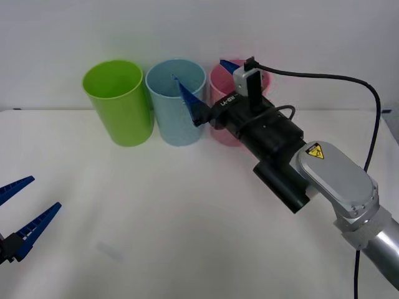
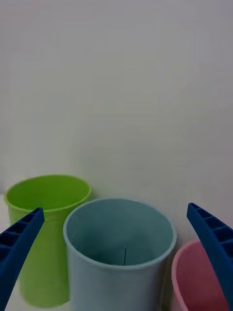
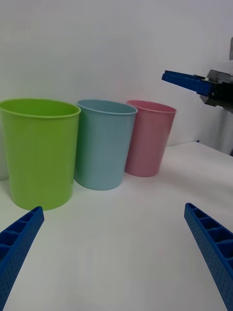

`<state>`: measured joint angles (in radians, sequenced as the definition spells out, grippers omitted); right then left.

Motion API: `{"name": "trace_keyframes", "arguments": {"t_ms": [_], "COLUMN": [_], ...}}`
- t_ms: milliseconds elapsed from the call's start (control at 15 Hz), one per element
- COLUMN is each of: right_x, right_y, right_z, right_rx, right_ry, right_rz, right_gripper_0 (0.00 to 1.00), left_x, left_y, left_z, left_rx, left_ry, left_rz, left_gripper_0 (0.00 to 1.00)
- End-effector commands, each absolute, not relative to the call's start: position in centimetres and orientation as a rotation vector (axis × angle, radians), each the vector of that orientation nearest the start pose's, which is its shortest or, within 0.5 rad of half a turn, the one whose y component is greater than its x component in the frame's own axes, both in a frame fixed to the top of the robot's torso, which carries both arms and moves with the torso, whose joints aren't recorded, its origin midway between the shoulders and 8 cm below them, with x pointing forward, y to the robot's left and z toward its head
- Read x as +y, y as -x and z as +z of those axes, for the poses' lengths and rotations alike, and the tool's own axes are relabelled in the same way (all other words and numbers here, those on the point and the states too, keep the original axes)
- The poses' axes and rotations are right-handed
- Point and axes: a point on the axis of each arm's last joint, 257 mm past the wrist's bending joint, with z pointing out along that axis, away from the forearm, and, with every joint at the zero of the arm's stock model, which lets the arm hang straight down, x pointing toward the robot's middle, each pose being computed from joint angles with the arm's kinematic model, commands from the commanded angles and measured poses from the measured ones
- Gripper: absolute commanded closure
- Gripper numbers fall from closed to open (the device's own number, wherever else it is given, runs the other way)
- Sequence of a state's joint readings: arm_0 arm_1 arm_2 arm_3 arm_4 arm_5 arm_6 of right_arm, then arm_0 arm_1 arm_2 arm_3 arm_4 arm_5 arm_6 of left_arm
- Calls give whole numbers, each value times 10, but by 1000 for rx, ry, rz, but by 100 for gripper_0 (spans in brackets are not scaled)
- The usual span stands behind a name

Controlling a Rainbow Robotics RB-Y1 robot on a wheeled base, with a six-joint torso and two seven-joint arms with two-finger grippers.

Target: Grasp the object on the table and drop it into the matching bin: aluminum can to the light blue bin, PET bottle to the pink bin.

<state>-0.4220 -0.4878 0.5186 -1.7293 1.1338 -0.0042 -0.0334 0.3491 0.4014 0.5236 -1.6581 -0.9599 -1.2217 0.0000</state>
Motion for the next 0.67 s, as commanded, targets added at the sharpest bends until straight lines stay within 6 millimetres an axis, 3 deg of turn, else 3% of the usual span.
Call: {"name": "trace_keyframes", "arguments": {"t_ms": [67, 667], "right_x": [-33, -103], "right_y": [-514, -457], "right_z": [-57, -110], "right_rx": [1240, 1315], "right_ry": [605, 711], "right_rz": [438, 468], "right_gripper_0": [0, 0], "left_x": [330, 330], "left_y": [-342, -342], "left_z": [-169, -169], "left_rx": [1441, 1441], "left_ry": [-465, -465], "left_rz": [-567, -567], "left_gripper_0": [0, 0]}}
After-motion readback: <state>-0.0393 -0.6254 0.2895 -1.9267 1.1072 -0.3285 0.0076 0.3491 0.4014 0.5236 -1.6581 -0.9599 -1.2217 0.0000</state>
